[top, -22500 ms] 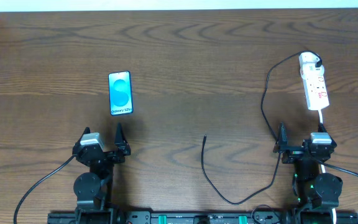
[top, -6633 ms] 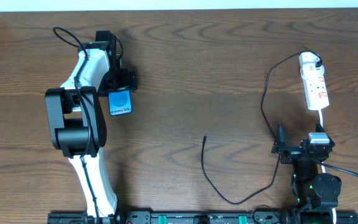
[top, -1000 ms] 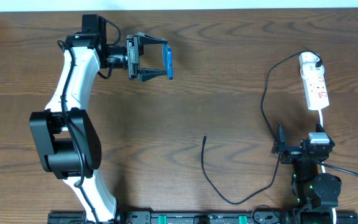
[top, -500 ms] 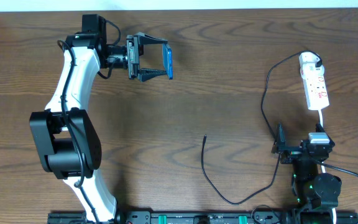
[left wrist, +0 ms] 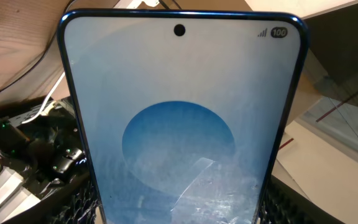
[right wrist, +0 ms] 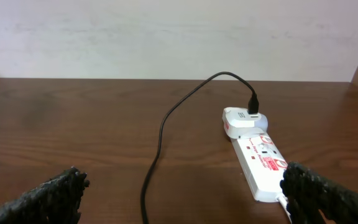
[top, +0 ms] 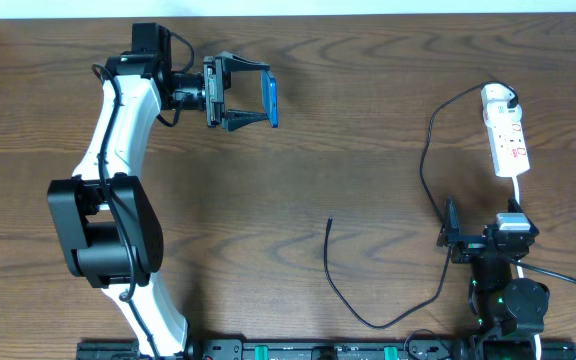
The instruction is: Plug charger to phone and switch on socket
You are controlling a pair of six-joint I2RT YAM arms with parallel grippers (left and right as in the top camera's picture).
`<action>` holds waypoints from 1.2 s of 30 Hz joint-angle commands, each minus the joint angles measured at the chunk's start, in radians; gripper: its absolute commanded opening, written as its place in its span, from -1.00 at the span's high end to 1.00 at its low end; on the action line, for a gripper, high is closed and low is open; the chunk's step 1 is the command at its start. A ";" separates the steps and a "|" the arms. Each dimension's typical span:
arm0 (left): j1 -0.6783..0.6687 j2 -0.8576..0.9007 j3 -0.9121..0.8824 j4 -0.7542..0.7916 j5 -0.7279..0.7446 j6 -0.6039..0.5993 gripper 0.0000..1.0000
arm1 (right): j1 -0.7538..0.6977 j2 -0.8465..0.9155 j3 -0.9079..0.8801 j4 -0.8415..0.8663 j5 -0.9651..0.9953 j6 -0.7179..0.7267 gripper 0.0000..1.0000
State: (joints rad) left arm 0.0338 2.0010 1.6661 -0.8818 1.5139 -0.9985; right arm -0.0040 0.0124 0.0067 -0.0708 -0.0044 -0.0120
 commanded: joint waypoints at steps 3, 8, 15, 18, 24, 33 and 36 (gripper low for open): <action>0.000 -0.030 0.012 0.002 0.057 -0.009 0.85 | 0.006 -0.006 -0.001 -0.005 -0.005 -0.011 -0.99; 0.000 -0.030 0.012 0.002 0.057 -0.009 0.85 | 0.006 -0.006 -0.001 -0.005 -0.005 -0.011 -0.98; 0.000 -0.030 0.012 0.002 0.057 -0.009 0.86 | 0.006 -0.006 -0.001 -0.005 -0.005 -0.011 -0.98; 0.000 -0.030 0.012 0.002 0.057 -0.009 0.86 | 0.006 -0.006 -0.001 -0.005 -0.005 -0.011 -0.98; 0.000 -0.030 0.012 0.002 0.057 -0.009 0.86 | 0.006 -0.006 -0.001 -0.005 -0.005 -0.011 -0.99; 0.000 -0.030 0.012 0.002 0.057 -0.010 0.86 | 0.006 -0.006 -0.001 -0.005 -0.005 -0.011 -0.99; 0.000 -0.030 0.012 0.002 0.057 -0.027 0.86 | 0.006 -0.006 -0.001 -0.005 -0.005 -0.011 -0.99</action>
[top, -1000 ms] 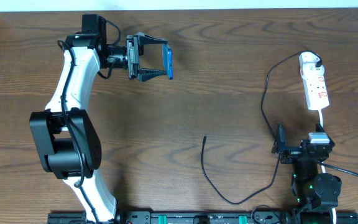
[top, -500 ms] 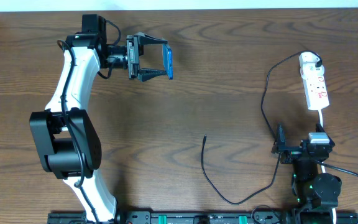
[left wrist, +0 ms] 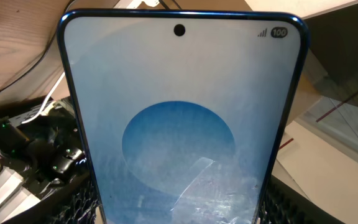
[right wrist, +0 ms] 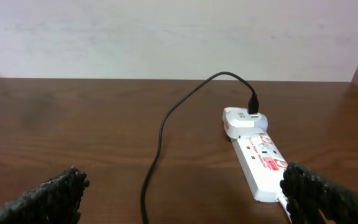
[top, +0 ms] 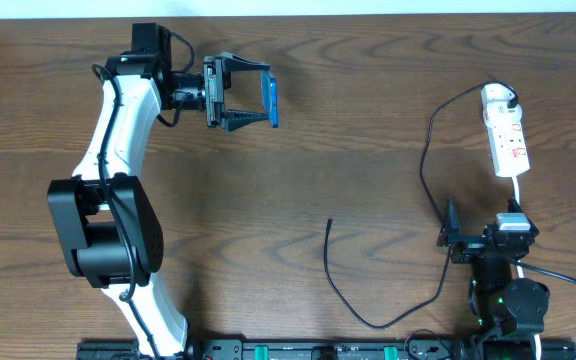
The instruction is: Plug charger to phone and switch on socket
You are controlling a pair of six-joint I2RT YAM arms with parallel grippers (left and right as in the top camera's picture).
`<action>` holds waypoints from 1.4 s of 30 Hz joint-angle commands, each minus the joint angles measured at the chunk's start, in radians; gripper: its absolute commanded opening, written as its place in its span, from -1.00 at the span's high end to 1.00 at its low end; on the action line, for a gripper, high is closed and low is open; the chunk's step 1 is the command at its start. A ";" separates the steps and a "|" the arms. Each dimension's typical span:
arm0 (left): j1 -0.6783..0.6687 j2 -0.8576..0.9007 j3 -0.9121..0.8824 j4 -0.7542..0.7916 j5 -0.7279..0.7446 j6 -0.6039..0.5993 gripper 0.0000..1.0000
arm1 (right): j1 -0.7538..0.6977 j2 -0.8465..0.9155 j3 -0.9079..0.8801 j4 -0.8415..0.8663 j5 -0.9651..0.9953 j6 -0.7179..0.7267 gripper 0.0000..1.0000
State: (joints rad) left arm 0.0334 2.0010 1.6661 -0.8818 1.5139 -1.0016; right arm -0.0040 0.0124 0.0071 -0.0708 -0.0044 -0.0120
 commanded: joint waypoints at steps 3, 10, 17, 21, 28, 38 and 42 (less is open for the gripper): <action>0.000 -0.030 0.012 0.002 0.057 -0.051 0.86 | 0.006 -0.006 -0.002 -0.005 -0.005 -0.011 -0.99; 0.000 -0.030 0.012 0.002 0.057 -0.085 0.85 | 0.006 -0.006 -0.002 -0.005 -0.005 -0.011 -0.99; 0.000 -0.030 0.012 0.002 0.057 -0.085 0.85 | 0.006 -0.006 -0.002 -0.005 -0.005 -0.011 -0.99; 0.000 -0.030 0.012 0.002 0.056 -0.085 0.85 | 0.006 -0.006 -0.002 -0.005 -0.005 -0.011 -0.99; 0.000 -0.030 0.012 0.002 -0.039 -0.068 0.85 | 0.006 -0.006 -0.002 -0.005 -0.005 -0.011 -0.98; 0.000 -0.030 0.012 0.002 -0.264 0.055 0.86 | 0.006 -0.006 -0.002 -0.005 -0.005 -0.011 -0.98; -0.001 -0.030 0.012 0.002 -0.351 0.066 0.86 | 0.006 -0.006 -0.002 -0.005 -0.005 -0.011 -0.98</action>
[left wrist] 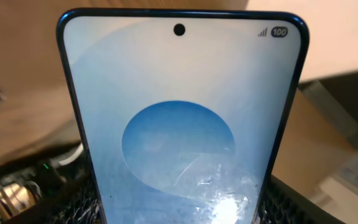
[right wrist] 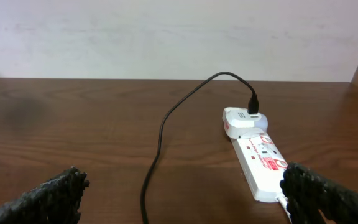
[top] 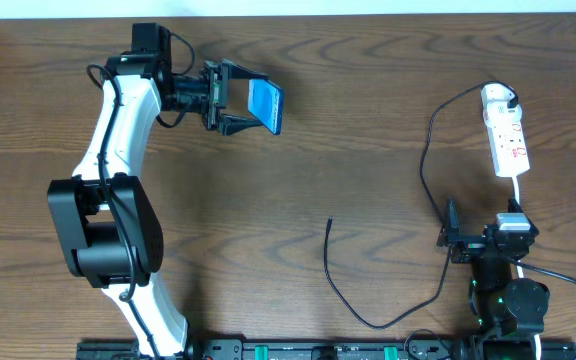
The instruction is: Plug charger to phone and switch on socket
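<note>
My left gripper (top: 254, 101) is shut on a blue phone (top: 265, 105) above the far left of the table, its lit screen tilted partly upward. The phone (left wrist: 179, 124) fills the left wrist view, screen toward the camera. A black charger cable (top: 368, 318) loops across the near table; its free plug end (top: 330, 222) lies at the middle. The cable runs to a white adapter (top: 498, 97) plugged into a white power strip (top: 509, 140) at the far right. My right gripper (right wrist: 185, 199) is open and low at the near right, facing the strip (right wrist: 263, 165).
The brown wooden table (top: 368, 150) reaches a pale wall at the back (right wrist: 166, 31). The left arm's white links and black base (top: 103, 220) stand at the near left. A black rail (top: 318, 350) runs along the front edge.
My left wrist has rolled: the phone, seen edge-on from overhead before, now shows its screen to the overhead camera. The background behind it in the left wrist view has changed. My right arm is unmoved.
At both earlier moments my left gripper held the phone edge-on above the far left of the table, and my right gripper sat open at the near right. Now the phone is turned with its screen partly upward, and the cable and strip lie where they were.
</note>
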You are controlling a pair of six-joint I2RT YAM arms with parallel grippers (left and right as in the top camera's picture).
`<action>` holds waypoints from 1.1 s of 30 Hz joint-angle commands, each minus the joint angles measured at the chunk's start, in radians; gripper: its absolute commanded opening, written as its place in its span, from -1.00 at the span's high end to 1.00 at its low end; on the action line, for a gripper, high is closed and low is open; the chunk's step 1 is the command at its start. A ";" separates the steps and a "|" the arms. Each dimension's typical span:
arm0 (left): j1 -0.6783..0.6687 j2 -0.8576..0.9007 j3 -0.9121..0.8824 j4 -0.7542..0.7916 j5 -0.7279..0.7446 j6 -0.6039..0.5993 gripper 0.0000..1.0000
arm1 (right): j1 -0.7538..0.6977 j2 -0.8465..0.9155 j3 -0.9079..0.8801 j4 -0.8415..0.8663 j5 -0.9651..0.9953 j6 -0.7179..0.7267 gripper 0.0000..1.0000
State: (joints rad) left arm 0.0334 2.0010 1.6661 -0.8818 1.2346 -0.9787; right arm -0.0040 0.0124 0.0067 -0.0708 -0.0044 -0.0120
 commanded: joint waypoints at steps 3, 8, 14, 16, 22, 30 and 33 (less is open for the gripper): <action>-0.002 -0.030 0.012 0.002 -0.147 0.043 0.85 | 0.006 -0.006 -0.001 -0.005 -0.005 -0.011 -0.98; -0.010 -0.030 0.012 0.002 -0.243 0.043 0.86 | 0.006 -0.006 -0.001 -0.005 -0.003 -0.012 -0.99; -0.037 -0.030 0.012 0.002 -0.362 0.043 0.86 | 0.006 -0.006 -0.001 0.003 0.037 -0.012 -0.99; -0.047 -0.030 0.012 0.002 -0.366 0.043 0.86 | 0.006 -0.006 -0.001 0.003 0.039 -0.012 -0.98; -0.053 -0.030 0.012 0.005 -0.365 0.043 0.86 | 0.006 -0.006 -0.001 0.007 0.031 -0.007 -0.99; -0.053 -0.030 0.012 0.006 -0.365 0.043 0.86 | 0.005 0.005 0.068 -0.047 0.028 0.090 -0.98; -0.053 -0.030 0.012 0.006 -0.365 0.043 0.86 | -0.006 0.056 0.161 -0.119 0.028 0.085 -0.98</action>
State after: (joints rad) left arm -0.0227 2.0010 1.6661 -0.8806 0.8574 -0.9451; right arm -0.0040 0.0319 0.0696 -0.1658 0.0189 0.0525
